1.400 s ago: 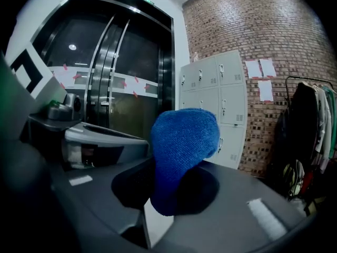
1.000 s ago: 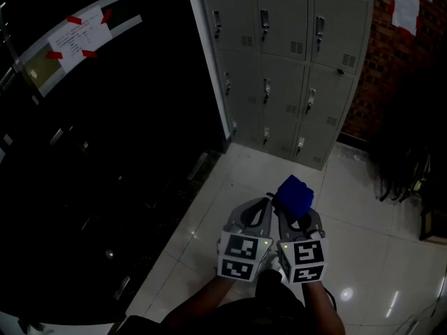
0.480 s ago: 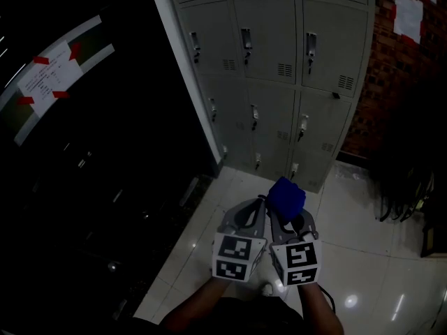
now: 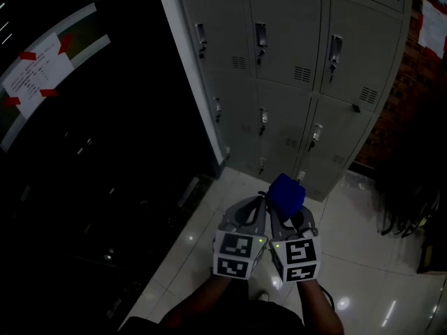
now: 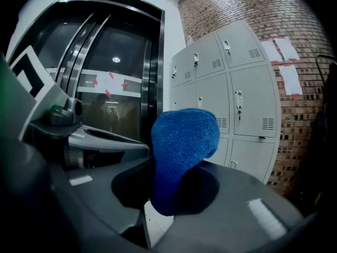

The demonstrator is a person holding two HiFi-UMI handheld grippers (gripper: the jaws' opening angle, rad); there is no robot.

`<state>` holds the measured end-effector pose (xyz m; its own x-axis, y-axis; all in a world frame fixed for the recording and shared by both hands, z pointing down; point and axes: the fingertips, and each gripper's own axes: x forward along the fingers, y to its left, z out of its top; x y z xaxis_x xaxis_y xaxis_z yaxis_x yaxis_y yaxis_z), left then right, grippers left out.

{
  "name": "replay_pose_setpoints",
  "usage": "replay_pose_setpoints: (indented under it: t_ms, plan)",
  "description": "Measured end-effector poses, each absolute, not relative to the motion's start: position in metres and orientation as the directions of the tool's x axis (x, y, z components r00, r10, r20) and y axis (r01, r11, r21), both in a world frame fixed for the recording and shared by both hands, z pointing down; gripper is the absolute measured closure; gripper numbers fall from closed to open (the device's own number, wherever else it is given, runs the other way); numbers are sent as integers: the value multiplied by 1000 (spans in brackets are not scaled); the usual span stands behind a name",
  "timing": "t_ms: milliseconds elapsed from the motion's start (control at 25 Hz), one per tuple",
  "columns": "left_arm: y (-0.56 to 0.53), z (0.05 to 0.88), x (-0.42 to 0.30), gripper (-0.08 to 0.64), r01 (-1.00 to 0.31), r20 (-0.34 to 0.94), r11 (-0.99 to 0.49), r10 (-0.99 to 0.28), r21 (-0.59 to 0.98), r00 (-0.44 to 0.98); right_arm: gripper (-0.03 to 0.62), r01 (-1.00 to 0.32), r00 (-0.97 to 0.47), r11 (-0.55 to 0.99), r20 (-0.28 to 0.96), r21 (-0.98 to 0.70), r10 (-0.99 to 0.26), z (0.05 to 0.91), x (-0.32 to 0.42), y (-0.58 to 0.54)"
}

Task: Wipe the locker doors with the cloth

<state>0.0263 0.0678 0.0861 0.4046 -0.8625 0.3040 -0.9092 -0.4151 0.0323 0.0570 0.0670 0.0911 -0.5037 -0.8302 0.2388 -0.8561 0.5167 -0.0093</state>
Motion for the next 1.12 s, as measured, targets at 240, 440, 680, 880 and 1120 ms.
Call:
replay_pose_setpoints:
  t_ms: [240,440,680,880,1120]
  plan:
    - [-16,94,-7,560,-899,302,-435,-851,52,429,520,-869,-479,495,246,7,-843,99,24,-14]
    - [-87,96,-41,560,-881,309,-467,-830,72,465,520,-887,-445,462,255,8,-859,99,-10,-86]
    - [-157,102,-78,560,-858,322,-506,-802,85,504,520,-907,-397,419,270,29,-877,104,-44,-164]
    - [-201,105,-96,560,-847,317,-523,-790,97,525,520,-915,-372,400,272,57,-888,111,-61,-214]
    - [-255,116,-98,560,-852,307,-504,-796,141,522,521,-920,-352,381,235,93,-906,122,-55,-277]
